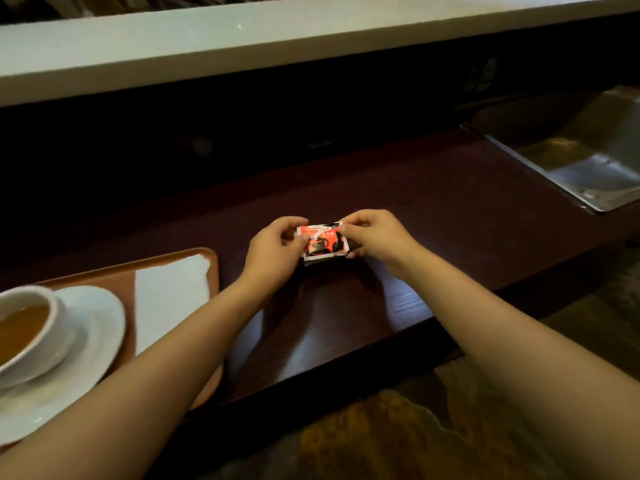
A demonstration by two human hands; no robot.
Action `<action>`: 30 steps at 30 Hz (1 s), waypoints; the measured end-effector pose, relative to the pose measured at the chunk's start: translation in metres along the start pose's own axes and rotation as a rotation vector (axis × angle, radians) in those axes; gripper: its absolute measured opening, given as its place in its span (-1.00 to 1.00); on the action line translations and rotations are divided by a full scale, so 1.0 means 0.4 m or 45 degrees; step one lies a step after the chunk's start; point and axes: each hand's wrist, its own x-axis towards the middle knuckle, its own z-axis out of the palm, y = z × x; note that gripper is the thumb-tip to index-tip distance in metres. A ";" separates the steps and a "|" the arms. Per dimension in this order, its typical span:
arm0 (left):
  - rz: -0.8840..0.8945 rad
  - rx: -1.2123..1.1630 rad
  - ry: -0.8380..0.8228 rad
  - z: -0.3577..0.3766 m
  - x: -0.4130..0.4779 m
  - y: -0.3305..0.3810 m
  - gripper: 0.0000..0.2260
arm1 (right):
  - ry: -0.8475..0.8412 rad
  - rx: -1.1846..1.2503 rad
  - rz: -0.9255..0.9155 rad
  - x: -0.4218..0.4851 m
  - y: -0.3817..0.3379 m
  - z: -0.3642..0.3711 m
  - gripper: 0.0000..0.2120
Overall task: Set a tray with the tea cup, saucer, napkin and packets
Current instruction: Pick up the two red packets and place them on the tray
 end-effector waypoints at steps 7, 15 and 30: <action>0.039 0.194 0.015 -0.239 -0.115 -0.056 -0.63 | -0.199 0.028 0.012 -0.073 -0.064 0.210 -0.80; 0.062 0.483 -0.148 -0.398 -0.284 -0.159 -0.40 | -0.322 -0.159 0.001 -0.197 -0.053 0.402 -0.87; -0.011 0.579 -0.280 -0.395 -0.385 -0.244 -0.38 | -0.132 -1.080 -0.219 -0.314 -0.021 0.475 -0.75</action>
